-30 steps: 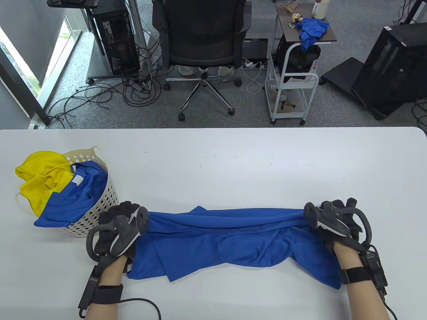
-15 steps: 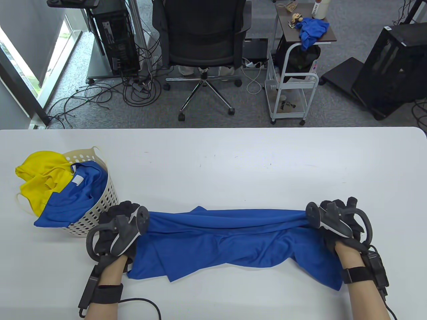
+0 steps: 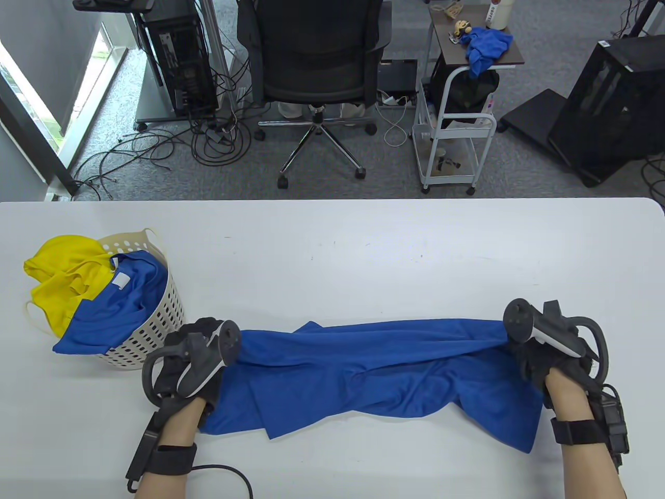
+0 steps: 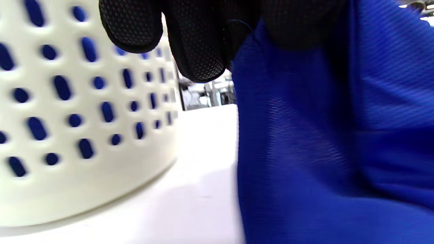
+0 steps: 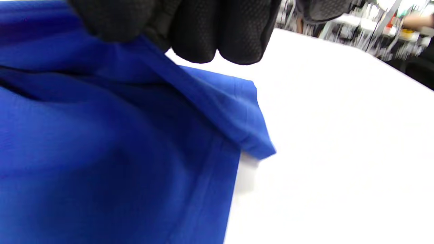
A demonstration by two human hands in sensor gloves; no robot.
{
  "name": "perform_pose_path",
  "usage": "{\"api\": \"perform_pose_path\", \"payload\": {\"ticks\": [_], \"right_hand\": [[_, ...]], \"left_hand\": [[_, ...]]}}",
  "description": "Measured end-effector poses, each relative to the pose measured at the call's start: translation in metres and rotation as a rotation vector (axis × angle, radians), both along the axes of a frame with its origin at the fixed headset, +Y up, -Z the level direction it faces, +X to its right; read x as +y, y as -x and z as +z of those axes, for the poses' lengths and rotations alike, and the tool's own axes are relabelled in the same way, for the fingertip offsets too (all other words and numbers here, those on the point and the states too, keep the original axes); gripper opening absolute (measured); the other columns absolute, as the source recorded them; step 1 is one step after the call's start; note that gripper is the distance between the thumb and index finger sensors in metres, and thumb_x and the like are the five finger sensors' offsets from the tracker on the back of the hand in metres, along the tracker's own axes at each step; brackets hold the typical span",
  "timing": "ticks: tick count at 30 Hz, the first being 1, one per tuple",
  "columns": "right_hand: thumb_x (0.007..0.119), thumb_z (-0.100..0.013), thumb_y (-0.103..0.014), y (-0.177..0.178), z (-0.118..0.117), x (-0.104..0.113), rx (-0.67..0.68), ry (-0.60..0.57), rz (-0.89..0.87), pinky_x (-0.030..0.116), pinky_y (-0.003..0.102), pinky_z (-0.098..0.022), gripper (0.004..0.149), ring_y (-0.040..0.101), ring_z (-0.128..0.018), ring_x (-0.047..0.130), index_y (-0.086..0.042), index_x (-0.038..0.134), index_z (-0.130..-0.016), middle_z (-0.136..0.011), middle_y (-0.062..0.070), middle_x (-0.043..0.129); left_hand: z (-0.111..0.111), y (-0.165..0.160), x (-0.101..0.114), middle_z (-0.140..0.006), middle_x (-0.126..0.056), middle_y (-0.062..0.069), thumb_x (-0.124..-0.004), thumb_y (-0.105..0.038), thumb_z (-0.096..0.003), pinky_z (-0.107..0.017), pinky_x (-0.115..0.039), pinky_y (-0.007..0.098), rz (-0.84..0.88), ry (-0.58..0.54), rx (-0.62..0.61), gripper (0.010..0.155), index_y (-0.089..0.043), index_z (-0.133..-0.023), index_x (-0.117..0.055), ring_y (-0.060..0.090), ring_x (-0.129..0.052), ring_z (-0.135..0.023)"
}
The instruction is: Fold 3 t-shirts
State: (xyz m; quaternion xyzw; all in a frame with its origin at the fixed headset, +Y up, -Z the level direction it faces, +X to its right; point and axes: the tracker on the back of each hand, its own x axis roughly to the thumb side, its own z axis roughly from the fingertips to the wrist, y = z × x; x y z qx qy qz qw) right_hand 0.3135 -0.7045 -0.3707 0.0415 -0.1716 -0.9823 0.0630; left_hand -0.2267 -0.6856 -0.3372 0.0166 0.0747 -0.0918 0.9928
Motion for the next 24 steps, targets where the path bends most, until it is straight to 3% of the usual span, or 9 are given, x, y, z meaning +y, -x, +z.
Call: {"api": "perform_pose_path", "payload": {"ticks": [4,6,7,9,11,14,16,19,24], "right_hand": [[0.075,-0.043,-0.032,-0.020,-0.062,0.033,-0.128,-0.154,0.186,0.051,0.067,-0.071,0.040,0.034,-0.089,0.076,-0.028,0.075,-0.082,-0.095,0.002,0.075],[0.074,-0.040,-0.034,-0.029,-0.082,0.077,-0.227,-0.322,0.287,0.054,0.065,-0.070,0.040,0.032,-0.089,0.077,-0.030,0.075,-0.080,-0.094,0.000,0.075],[0.074,-0.040,-0.034,-0.034,-0.083,0.110,-0.271,-0.493,0.285,0.054,0.064,-0.070,0.040,0.032,-0.090,0.076,-0.032,0.074,-0.080,-0.094,-0.002,0.075],[0.074,-0.040,-0.035,-0.041,-0.067,0.168,-0.325,-0.840,0.180,0.054,0.065,-0.071,0.040,0.032,-0.092,0.075,-0.033,0.074,-0.080,-0.094,-0.003,0.074],[0.073,-0.043,-0.036,-0.047,-0.023,0.240,-0.371,-1.195,0.060,0.050,0.067,-0.073,0.040,0.031,-0.096,0.069,-0.036,0.071,-0.083,-0.098,-0.004,0.069],[0.072,-0.045,-0.036,-0.044,0.028,0.288,-0.309,-1.310,0.031,0.044,0.071,-0.074,0.040,0.034,-0.101,0.059,-0.038,0.069,-0.084,-0.102,-0.002,0.063],[0.073,-0.044,-0.037,-0.038,0.050,0.293,-0.262,-1.251,0.129,0.044,0.073,-0.073,0.040,0.036,-0.102,0.058,-0.039,0.070,-0.083,-0.104,-0.001,0.062],[0.073,-0.043,-0.039,-0.027,0.072,0.270,-0.203,-1.084,0.243,0.045,0.074,-0.072,0.039,0.037,-0.103,0.058,-0.042,0.073,-0.082,-0.104,-0.002,0.064],[0.075,-0.042,-0.040,-0.014,0.079,0.184,-0.101,-0.607,0.339,0.043,0.076,-0.071,0.039,0.040,-0.103,0.057,-0.043,0.075,-0.081,-0.104,-0.001,0.066]], "left_hand": [[-0.064,-0.040,0.036,-0.092,-0.085,-0.016,-0.072,-0.044,-0.0449,-0.068,-0.077,0.040,-0.158,-0.089,-0.042,0.040,-0.045,-0.084,-0.075,0.009,-0.090,-0.083],[-0.097,-0.042,0.075,-0.091,-0.084,-0.018,-0.070,-0.044,-0.0429,-0.068,-0.077,0.039,-0.165,-0.155,0.060,0.040,-0.046,-0.082,-0.074,0.007,-0.090,-0.082],[-0.106,-0.037,0.109,-0.091,-0.084,-0.017,-0.070,-0.044,-0.0429,-0.069,-0.077,0.039,-0.087,-0.244,0.124,0.040,-0.046,-0.082,-0.074,0.007,-0.090,-0.082],[-0.099,-0.025,0.169,-0.092,-0.083,-0.016,-0.071,-0.043,-0.0431,-0.069,-0.075,0.040,0.066,-0.441,0.164,0.040,-0.045,-0.083,-0.073,0.009,-0.089,-0.084],[-0.072,-0.013,0.226,-0.094,-0.080,-0.016,-0.070,-0.043,-0.0441,-0.071,-0.073,0.041,0.147,-0.646,0.134,0.041,-0.045,-0.085,-0.070,0.009,-0.086,-0.086],[-0.033,-0.005,0.263,-0.096,-0.079,-0.015,-0.071,-0.044,-0.0452,-0.072,-0.072,0.042,0.139,-0.707,0.090,0.041,-0.045,-0.086,-0.070,0.010,-0.085,-0.088],[-0.020,-0.005,0.261,-0.095,-0.081,-0.015,-0.072,-0.044,-0.0447,-0.072,-0.073,0.042,0.084,-0.660,0.092,0.041,-0.045,-0.086,-0.072,0.011,-0.086,-0.087],[-0.006,-0.004,0.224,-0.095,-0.081,-0.015,-0.073,-0.043,-0.0445,-0.071,-0.073,0.042,0.023,-0.463,0.082,0.041,-0.045,-0.085,-0.074,0.011,-0.087,-0.087],[0.007,-0.007,0.114,-0.094,-0.082,-0.016,-0.075,-0.044,-0.0436,-0.071,-0.074,0.041,-0.116,-0.171,0.056,0.041,-0.047,-0.085,-0.074,0.010,-0.088,-0.086]]}}
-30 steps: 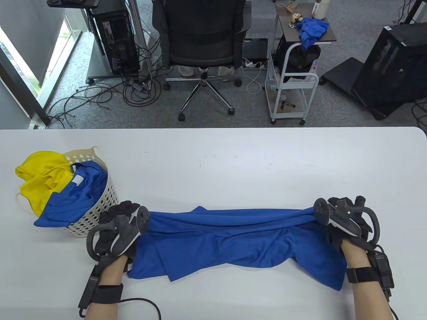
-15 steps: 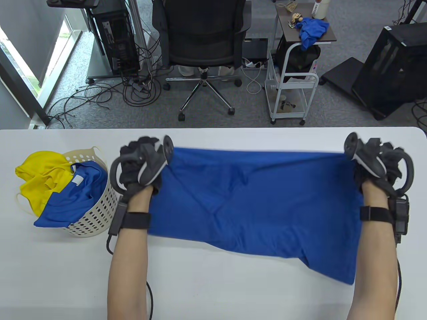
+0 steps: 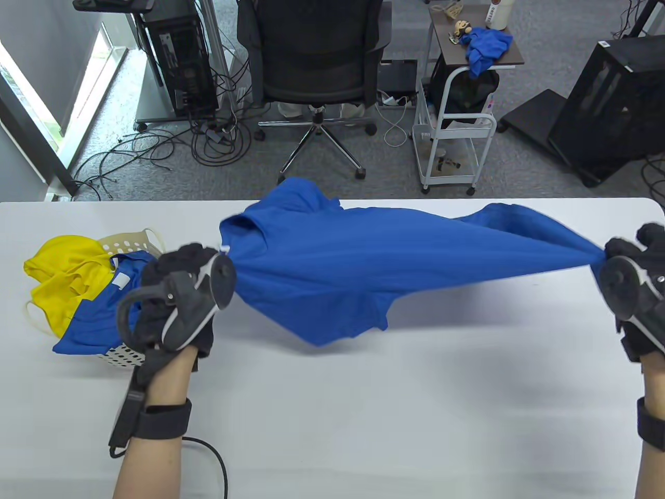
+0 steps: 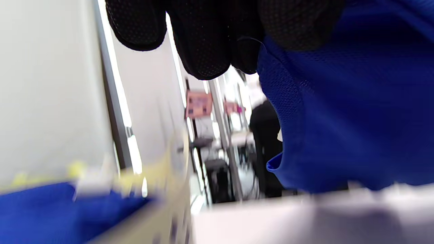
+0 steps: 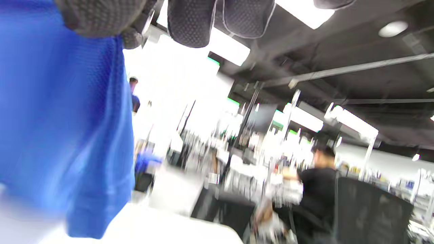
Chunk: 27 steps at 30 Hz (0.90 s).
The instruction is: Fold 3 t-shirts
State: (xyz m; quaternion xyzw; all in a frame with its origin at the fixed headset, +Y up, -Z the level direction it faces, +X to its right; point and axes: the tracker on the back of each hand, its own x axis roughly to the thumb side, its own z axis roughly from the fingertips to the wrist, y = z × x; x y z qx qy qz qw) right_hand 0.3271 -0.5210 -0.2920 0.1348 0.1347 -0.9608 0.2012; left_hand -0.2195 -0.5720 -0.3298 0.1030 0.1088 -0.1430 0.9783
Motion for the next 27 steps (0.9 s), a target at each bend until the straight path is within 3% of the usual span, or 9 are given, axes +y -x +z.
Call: {"api": "perform_pose_path", "payload": {"ticks": [3,5,8,12,15,16,18,24,27], "right_hand": [[0.075,-0.041,-0.040,0.009,-0.007,-0.079,-0.006,0.270,0.029,0.044,0.075,-0.071,0.039,0.039,-0.103,0.058,-0.044,0.075,-0.080,-0.103,-0.001,0.067],[0.075,-0.040,-0.041,0.013,-0.012,-0.119,0.001,0.403,0.024,0.045,0.075,-0.070,0.039,0.039,-0.101,0.062,-0.045,0.075,-0.078,-0.102,-0.001,0.069],[0.076,-0.038,-0.048,0.014,-0.018,-0.167,0.005,0.603,-0.067,0.044,0.075,-0.071,0.041,0.038,-0.100,0.063,-0.044,0.075,-0.078,-0.104,0.001,0.066],[0.076,-0.037,-0.053,0.008,-0.025,-0.180,0.075,0.465,-0.207,0.042,0.075,-0.071,0.057,0.040,-0.099,0.062,-0.040,0.066,-0.091,-0.105,0.006,0.063],[0.076,-0.037,-0.054,0.010,-0.028,-0.197,0.104,0.463,-0.263,0.037,0.075,-0.072,0.064,0.041,-0.102,0.054,-0.041,0.057,-0.096,-0.110,0.008,0.054],[0.076,-0.036,-0.054,0.011,-0.028,-0.207,0.117,0.451,-0.257,0.036,0.075,-0.072,0.064,0.041,-0.102,0.053,-0.042,0.057,-0.096,-0.110,0.007,0.053],[0.081,-0.035,-0.051,0.013,-0.027,-0.228,0.152,0.475,-0.241,0.037,0.075,-0.072,0.059,0.042,-0.102,0.052,-0.040,0.067,-0.092,-0.109,0.008,0.056],[0.080,-0.036,-0.052,0.026,-0.017,-0.221,0.237,0.648,-0.276,0.042,0.074,-0.071,0.040,0.042,-0.099,0.060,-0.040,0.080,-0.074,-0.104,0.006,0.065],[0.081,-0.036,-0.050,0.017,-0.016,-0.209,0.223,0.486,-0.268,0.045,0.072,-0.071,0.050,0.039,-0.096,0.066,-0.037,0.076,-0.084,-0.100,0.005,0.070]], "left_hand": [[0.004,0.006,-0.081,-0.094,-0.082,-0.016,-0.075,-0.043,-0.0435,-0.071,-0.075,0.041,-0.056,0.163,0.025,0.041,-0.048,-0.085,-0.074,0.010,-0.088,-0.086],[0.005,0.012,-0.120,-0.096,-0.081,-0.017,-0.074,-0.038,-0.0454,-0.071,-0.074,0.042,-0.089,0.285,0.053,0.043,-0.050,-0.087,-0.072,0.010,-0.086,-0.088],[0.010,0.025,-0.147,-0.099,-0.078,-0.017,-0.068,-0.032,-0.0476,-0.073,-0.072,0.042,-0.117,0.387,0.084,0.043,-0.051,-0.086,-0.073,0.011,-0.084,-0.091],[0.019,0.032,-0.150,-0.103,-0.074,-0.012,-0.066,-0.050,-0.0450,-0.073,-0.069,0.045,0.053,0.345,0.022,0.050,-0.047,-0.095,-0.066,0.016,-0.080,-0.093],[0.020,0.026,-0.164,-0.110,-0.064,-0.007,-0.068,-0.061,-0.0394,-0.075,-0.065,0.049,0.163,0.441,-0.055,0.065,-0.046,-0.102,-0.055,0.020,-0.072,-0.100],[0.018,0.025,-0.170,-0.114,-0.057,-0.006,-0.069,-0.063,-0.0382,-0.077,-0.061,0.050,0.144,0.540,-0.031,0.071,-0.047,-0.104,-0.048,0.021,-0.067,-0.103],[0.016,0.028,-0.177,-0.116,-0.051,-0.007,-0.070,-0.062,-0.0377,-0.079,-0.059,0.050,0.036,0.543,0.013,0.075,-0.047,-0.105,-0.042,0.021,-0.063,-0.105],[0.013,0.044,-0.172,-0.115,-0.051,-0.007,-0.075,-0.053,-0.0407,-0.078,-0.061,0.049,0.061,0.538,0.059,0.071,-0.046,-0.104,-0.044,0.020,-0.065,-0.104],[0.017,0.045,-0.166,-0.114,-0.053,-0.008,-0.079,-0.052,-0.0398,-0.078,-0.061,0.049,0.058,0.495,0.043,0.069,-0.049,-0.100,-0.047,0.020,-0.066,-0.103]]}}
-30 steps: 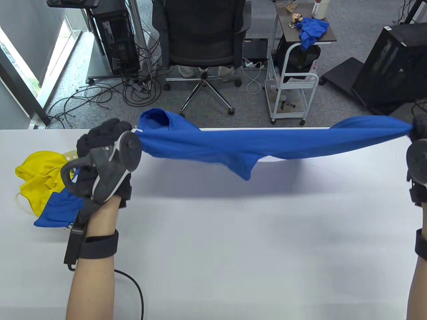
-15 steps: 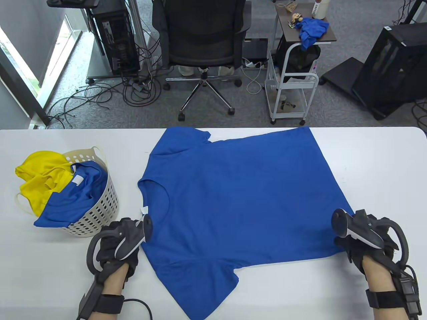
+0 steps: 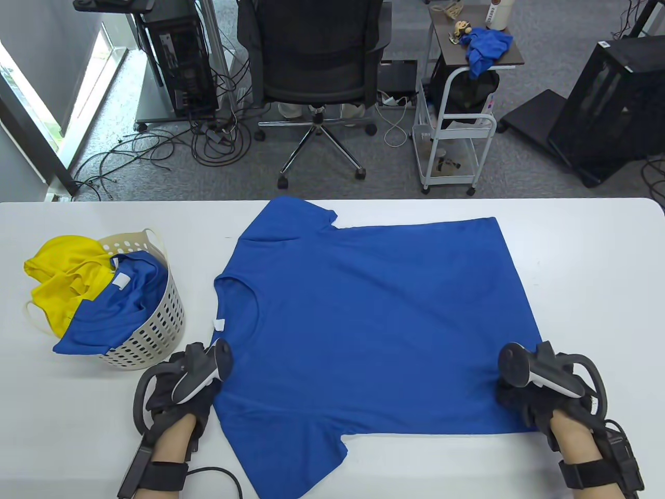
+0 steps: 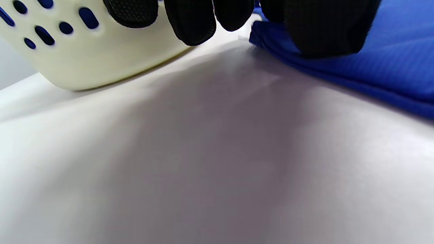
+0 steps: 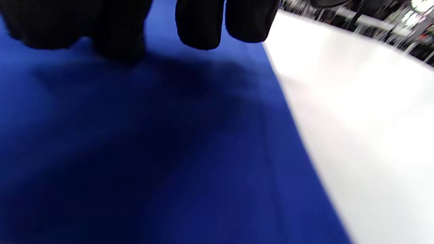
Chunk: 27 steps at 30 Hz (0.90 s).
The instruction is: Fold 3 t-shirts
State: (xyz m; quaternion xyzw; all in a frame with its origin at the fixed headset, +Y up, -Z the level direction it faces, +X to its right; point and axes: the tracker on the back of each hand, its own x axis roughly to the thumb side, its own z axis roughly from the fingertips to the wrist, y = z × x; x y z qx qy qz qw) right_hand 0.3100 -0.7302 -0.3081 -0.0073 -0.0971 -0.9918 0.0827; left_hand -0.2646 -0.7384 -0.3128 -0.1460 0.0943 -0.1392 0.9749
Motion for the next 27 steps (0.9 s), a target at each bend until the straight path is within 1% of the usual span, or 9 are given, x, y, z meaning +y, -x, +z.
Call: {"api": "perform_pose_path", "payload": {"ticks": [2,4,7,9,15,17,21,24,27], "right_hand": [[0.082,-0.037,-0.047,-0.016,-0.002,0.002,-0.071,-0.109,-0.019,0.047,0.071,-0.071,0.055,0.038,-0.095,0.068,-0.035,0.070,-0.089,-0.099,0.005,0.071],[0.082,-0.037,-0.046,-0.028,-0.005,-0.006,-0.116,-0.032,-0.004,0.045,0.071,-0.071,0.058,0.039,-0.096,0.065,-0.035,0.067,-0.092,-0.102,0.007,0.067],[0.083,-0.038,-0.045,-0.037,-0.007,-0.019,-0.141,0.047,0.040,0.047,0.071,-0.071,0.052,0.039,-0.096,0.066,-0.036,0.071,-0.088,-0.102,0.007,0.067],[0.084,-0.038,-0.043,-0.038,-0.008,-0.019,-0.148,0.035,-0.015,0.047,0.071,-0.070,0.049,0.039,-0.095,0.068,-0.035,0.073,-0.085,-0.100,0.007,0.069],[0.085,-0.037,-0.041,-0.037,-0.009,-0.019,-0.141,0.090,0.041,0.050,0.069,-0.070,0.050,0.037,-0.095,0.070,-0.039,0.070,-0.084,-0.100,0.005,0.069],[0.086,-0.037,-0.040,-0.038,-0.008,-0.017,-0.136,0.066,0.028,0.048,0.070,-0.071,0.049,0.037,-0.094,0.070,-0.038,0.072,-0.084,-0.100,0.005,0.070],[0.086,-0.037,-0.039,-0.045,-0.005,-0.011,-0.166,-0.089,0.032,0.048,0.070,-0.072,0.054,0.035,-0.093,0.073,-0.035,0.071,-0.088,-0.098,0.003,0.074],[0.085,-0.037,-0.039,-0.049,-0.008,-0.022,-0.184,0.026,0.050,0.048,0.070,-0.071,0.052,0.036,-0.094,0.072,-0.036,0.072,-0.087,-0.099,0.004,0.073],[0.084,-0.038,-0.040,-0.049,-0.009,-0.019,-0.193,0.020,0.032,0.050,0.069,-0.071,0.050,0.037,-0.093,0.073,-0.036,0.073,-0.086,-0.097,0.005,0.075]], "left_hand": [[0.004,0.000,0.005,-0.112,-0.058,-0.010,-0.078,-0.051,-0.0406,-0.077,-0.063,0.049,0.013,-0.073,-0.017,0.061,-0.053,-0.096,-0.053,0.018,-0.069,-0.101],[0.003,0.002,0.005,-0.111,-0.060,-0.010,-0.077,-0.050,-0.0415,-0.077,-0.062,0.049,0.044,-0.060,-0.029,0.055,-0.054,-0.094,-0.058,0.019,-0.070,-0.101],[0.000,0.005,0.000,-0.111,-0.061,-0.010,-0.076,-0.050,-0.0421,-0.077,-0.062,0.050,0.017,-0.024,0.007,0.051,-0.055,-0.092,-0.064,0.019,-0.071,-0.101],[-0.002,0.009,-0.002,-0.111,-0.063,-0.009,-0.075,-0.051,-0.0420,-0.077,-0.063,0.050,0.008,0.014,0.028,0.050,-0.057,-0.090,-0.063,0.020,-0.072,-0.100],[-0.001,0.012,-0.001,-0.108,-0.068,-0.009,-0.075,-0.052,-0.0420,-0.076,-0.063,0.050,0.043,0.021,0.045,0.046,-0.055,-0.087,-0.066,0.020,-0.073,-0.100],[-0.001,0.012,0.001,-0.108,-0.068,-0.010,-0.075,-0.051,-0.0420,-0.076,-0.063,0.050,0.040,0.000,0.032,0.043,-0.054,-0.085,-0.070,0.019,-0.074,-0.099],[0.003,0.016,0.013,-0.106,-0.070,-0.011,-0.076,-0.049,-0.0422,-0.076,-0.065,0.049,0.060,-0.116,0.027,0.043,-0.053,-0.085,-0.071,0.017,-0.076,-0.097],[0.003,0.017,0.008,-0.106,-0.071,-0.011,-0.076,-0.049,-0.0422,-0.075,-0.065,0.049,0.074,-0.083,0.024,0.044,-0.054,-0.086,-0.071,0.017,-0.077,-0.097],[0.001,0.015,-0.001,-0.107,-0.069,-0.010,-0.076,-0.051,-0.0417,-0.076,-0.065,0.049,0.028,0.017,0.044,0.047,-0.056,-0.088,-0.066,0.018,-0.076,-0.097]]}}
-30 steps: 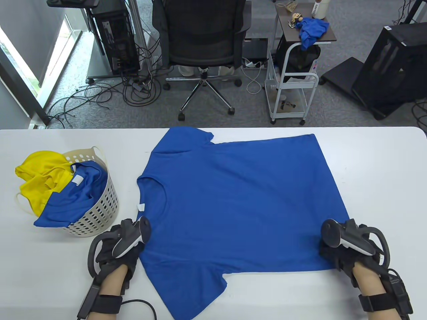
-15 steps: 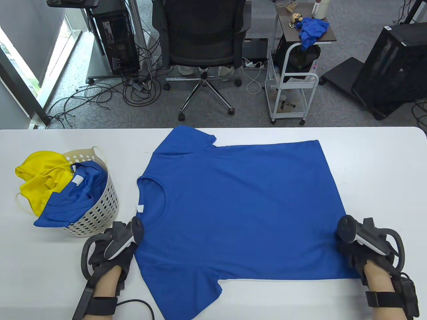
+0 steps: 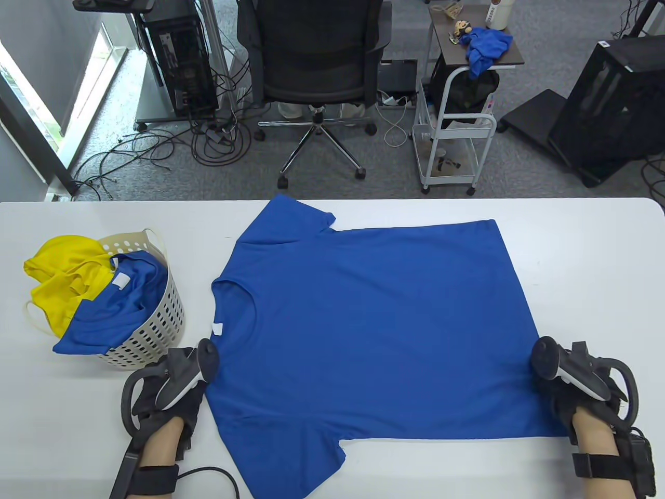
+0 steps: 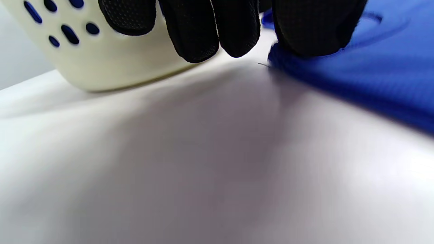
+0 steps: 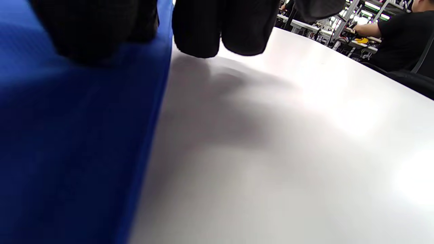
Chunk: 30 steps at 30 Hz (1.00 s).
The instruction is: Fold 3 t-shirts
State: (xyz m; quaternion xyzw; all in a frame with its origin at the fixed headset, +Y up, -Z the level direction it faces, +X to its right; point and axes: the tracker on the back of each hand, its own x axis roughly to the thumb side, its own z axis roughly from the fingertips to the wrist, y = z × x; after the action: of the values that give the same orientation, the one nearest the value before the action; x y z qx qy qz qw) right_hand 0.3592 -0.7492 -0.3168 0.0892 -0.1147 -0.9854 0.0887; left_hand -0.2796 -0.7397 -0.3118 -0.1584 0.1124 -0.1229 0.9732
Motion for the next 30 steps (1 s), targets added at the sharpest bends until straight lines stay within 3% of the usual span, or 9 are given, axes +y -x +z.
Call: {"api": "perform_pose_path", "payload": {"ticks": [3,5,8,11,15,16,20,27,30], "right_hand": [[0.084,-0.036,-0.041,0.002,0.002,0.005,0.017,-0.101,0.020,0.048,0.069,-0.072,0.052,0.035,-0.093,0.074,-0.038,0.073,-0.087,-0.097,0.002,0.075],[0.085,-0.036,-0.041,0.002,0.001,0.006,0.018,-0.090,-0.005,0.046,0.070,-0.073,0.052,0.035,-0.094,0.073,-0.038,0.073,-0.086,-0.098,0.003,0.075],[0.085,-0.035,-0.043,0.001,-0.001,0.000,0.010,-0.058,0.031,0.045,0.070,-0.073,0.054,0.035,-0.095,0.072,-0.039,0.072,-0.087,-0.099,0.002,0.074],[0.083,-0.037,-0.042,-0.002,-0.003,0.004,-0.023,-0.158,-0.031,0.042,0.070,-0.075,0.051,0.034,-0.096,0.071,-0.040,0.072,-0.087,-0.099,0.001,0.074],[0.082,-0.036,-0.042,-0.003,-0.009,-0.006,-0.048,-0.018,0.085,0.042,0.071,-0.075,0.052,0.035,-0.098,0.069,-0.043,0.071,-0.086,-0.101,0.000,0.072],[0.081,-0.034,-0.045,-0.004,-0.007,-0.002,-0.063,-0.056,0.119,0.048,0.069,-0.075,0.052,0.031,-0.096,0.075,-0.047,0.070,-0.084,-0.098,-0.004,0.076],[0.085,-0.036,-0.038,-0.004,-0.006,-0.005,-0.055,-0.117,0.099,0.047,0.070,-0.074,0.037,0.033,-0.094,0.076,-0.041,0.080,-0.073,-0.095,-0.002,0.079],[0.078,-0.039,-0.037,-0.007,-0.005,-0.006,-0.054,-0.070,0.114,0.049,0.068,-0.074,0.037,0.032,-0.094,0.076,-0.045,0.076,-0.075,-0.095,-0.003,0.079],[0.079,-0.039,-0.037,-0.007,-0.004,0.003,-0.059,-0.117,0.107,0.051,0.066,-0.073,0.037,0.030,-0.091,0.080,-0.044,0.077,-0.075,-0.091,-0.005,0.082]], "left_hand": [[0.000,-0.003,0.003,-0.108,-0.067,-0.009,-0.075,-0.053,-0.0408,-0.076,-0.064,0.050,0.012,-0.037,-0.013,0.051,-0.054,-0.091,-0.064,0.018,-0.075,-0.098],[0.000,-0.003,0.004,-0.109,-0.066,-0.009,-0.075,-0.055,-0.0400,-0.077,-0.063,0.050,0.013,-0.059,-0.021,0.054,-0.055,-0.092,-0.061,0.019,-0.074,-0.099],[-0.003,-0.003,-0.006,-0.109,-0.066,-0.009,-0.077,-0.055,-0.0389,-0.077,-0.063,0.051,-0.026,0.007,-0.010,0.056,-0.056,-0.092,-0.061,0.020,-0.073,-0.099],[-0.004,-0.003,-0.005,-0.109,-0.066,-0.009,-0.076,-0.054,-0.0391,-0.076,-0.063,0.050,-0.011,-0.001,0.001,0.055,-0.056,-0.092,-0.060,0.019,-0.075,-0.098],[-0.005,-0.002,-0.006,-0.108,-0.067,-0.010,-0.076,-0.055,-0.0388,-0.076,-0.064,0.050,-0.016,-0.006,0.007,0.054,-0.057,-0.090,-0.061,0.018,-0.075,-0.098],[-0.006,-0.001,-0.006,-0.108,-0.067,-0.011,-0.076,-0.054,-0.0389,-0.076,-0.064,0.050,-0.012,-0.011,0.010,0.053,-0.057,-0.090,-0.062,0.018,-0.075,-0.098],[-0.005,0.003,-0.009,-0.104,-0.070,-0.012,-0.075,-0.052,-0.0400,-0.075,-0.066,0.049,0.000,-0.065,0.017,0.044,-0.056,-0.083,-0.067,0.017,-0.078,-0.095],[-0.007,0.004,-0.013,-0.103,-0.068,-0.014,-0.070,-0.047,-0.0426,-0.075,-0.065,0.048,-0.014,-0.054,0.009,0.041,-0.050,-0.083,-0.067,0.016,-0.076,-0.095],[-0.007,0.005,-0.006,-0.099,-0.072,-0.015,-0.067,-0.045,-0.0425,-0.072,-0.070,0.045,-0.021,-0.082,-0.005,0.042,-0.045,-0.085,-0.068,0.012,-0.082,-0.091]]}}
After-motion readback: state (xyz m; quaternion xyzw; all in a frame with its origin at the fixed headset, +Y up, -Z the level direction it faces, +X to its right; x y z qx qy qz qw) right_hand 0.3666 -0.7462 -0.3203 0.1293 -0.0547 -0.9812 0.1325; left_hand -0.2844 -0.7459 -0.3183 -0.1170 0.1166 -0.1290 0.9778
